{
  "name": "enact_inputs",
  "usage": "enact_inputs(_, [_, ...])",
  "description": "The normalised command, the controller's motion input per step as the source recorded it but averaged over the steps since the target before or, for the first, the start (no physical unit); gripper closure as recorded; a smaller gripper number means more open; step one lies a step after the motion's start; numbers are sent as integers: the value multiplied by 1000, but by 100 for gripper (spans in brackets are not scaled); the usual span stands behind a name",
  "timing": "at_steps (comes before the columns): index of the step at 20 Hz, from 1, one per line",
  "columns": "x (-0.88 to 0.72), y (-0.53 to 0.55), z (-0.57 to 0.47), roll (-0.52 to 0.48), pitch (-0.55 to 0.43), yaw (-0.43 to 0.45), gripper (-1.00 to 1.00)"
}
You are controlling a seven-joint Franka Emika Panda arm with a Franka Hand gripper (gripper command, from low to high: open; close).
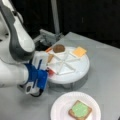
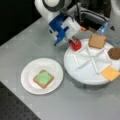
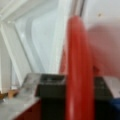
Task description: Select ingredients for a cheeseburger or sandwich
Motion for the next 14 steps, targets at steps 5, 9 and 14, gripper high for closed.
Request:
enact_inputs(5, [-221,260,201,-27,-18,-153,100])
enact_inputs(9, [-263,250,372,-88,82,-135,100])
enact_inputs(14, [-259,229,370,-171,88,-103,100])
